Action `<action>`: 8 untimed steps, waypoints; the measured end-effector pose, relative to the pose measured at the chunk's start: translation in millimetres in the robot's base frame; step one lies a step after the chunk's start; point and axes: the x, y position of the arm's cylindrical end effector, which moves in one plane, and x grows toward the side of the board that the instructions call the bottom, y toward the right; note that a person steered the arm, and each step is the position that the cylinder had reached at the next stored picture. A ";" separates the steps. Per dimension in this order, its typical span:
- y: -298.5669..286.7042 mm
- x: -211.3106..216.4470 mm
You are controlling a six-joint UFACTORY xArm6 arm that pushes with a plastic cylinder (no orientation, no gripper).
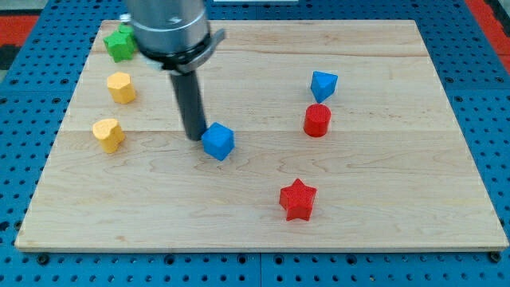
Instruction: Place the yellow heart in between the yellow hexagon and blue cube
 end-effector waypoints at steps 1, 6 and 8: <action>0.1 -7.3; -161.7 43.8; -110.3 25.0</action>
